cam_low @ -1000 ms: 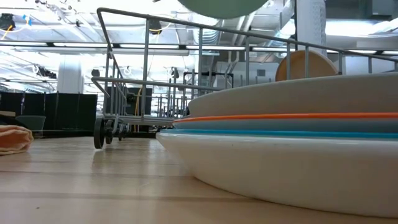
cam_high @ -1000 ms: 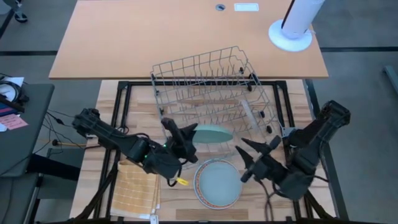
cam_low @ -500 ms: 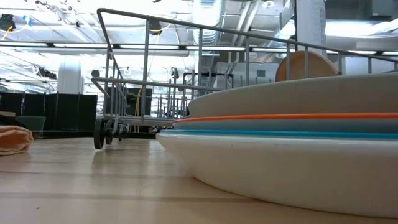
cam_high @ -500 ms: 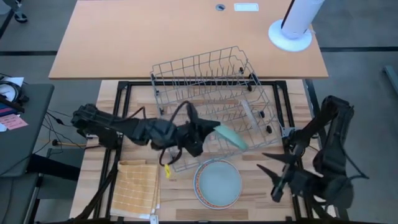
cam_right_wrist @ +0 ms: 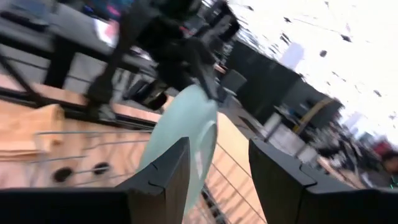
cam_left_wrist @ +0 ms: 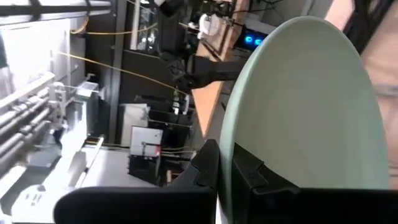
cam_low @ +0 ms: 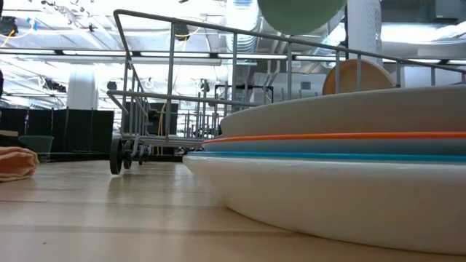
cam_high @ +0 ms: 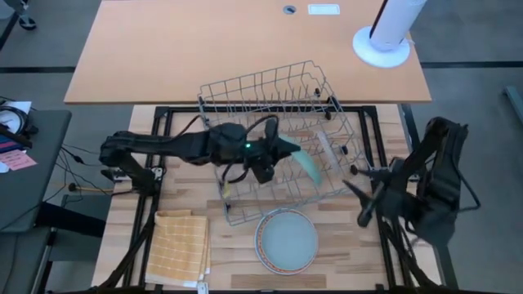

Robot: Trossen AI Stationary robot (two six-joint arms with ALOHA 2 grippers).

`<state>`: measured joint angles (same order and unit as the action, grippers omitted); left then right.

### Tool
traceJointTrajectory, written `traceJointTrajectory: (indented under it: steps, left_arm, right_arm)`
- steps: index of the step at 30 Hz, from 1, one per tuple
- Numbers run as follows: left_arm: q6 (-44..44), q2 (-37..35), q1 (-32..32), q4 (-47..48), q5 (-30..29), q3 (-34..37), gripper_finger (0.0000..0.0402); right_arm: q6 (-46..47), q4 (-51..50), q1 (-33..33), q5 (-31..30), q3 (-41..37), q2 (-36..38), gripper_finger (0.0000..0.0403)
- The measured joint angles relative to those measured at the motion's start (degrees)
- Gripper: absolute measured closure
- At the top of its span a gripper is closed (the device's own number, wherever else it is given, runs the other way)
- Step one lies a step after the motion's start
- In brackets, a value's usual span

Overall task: Sort dishes
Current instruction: Put the green plate in the dish rack

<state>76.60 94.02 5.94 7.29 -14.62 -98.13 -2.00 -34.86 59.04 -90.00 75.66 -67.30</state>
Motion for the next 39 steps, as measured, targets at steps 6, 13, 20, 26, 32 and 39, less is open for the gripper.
traceJointTrajectory:
  steps: [6,13,20,26,32,39]
  left_arm:
    - [4.42,3.23,-3.38,0.36,4.77,0.04,0.0401]
    - [14.8,6.21,-5.97,0.94,6.17,0.04,0.0399]
    - [15.12,6.53,-7.62,1.31,8.79,0.04,0.0399]
    - [15.86,6.53,-7.45,1.99,11.87,0.04,0.0399]
    - [17.32,6.53,-7.85,6.41,13.0,0.04,0.0399]
    - [20.63,6.52,-9.14,4.96,18.01,0.04,0.0399]
  right_arm:
    - [2.05,-2.37,-5.21,0.28,0.02,3.53,0.0237]
    - [-1.16,-3.01,-7.61,1.62,0.02,3.93,0.0237]
    - [-2.82,-4.25,-8.65,1.65,0.02,3.93,0.0237]
    - [-2.82,-4.24,-8.59,1.63,0.02,3.93,0.0237]
    - [-1.45,-4.3,-8.57,1.62,0.02,3.93,0.0237]
    - [-1.05,-4.36,-8.75,1.6,0.02,3.91,0.0237]
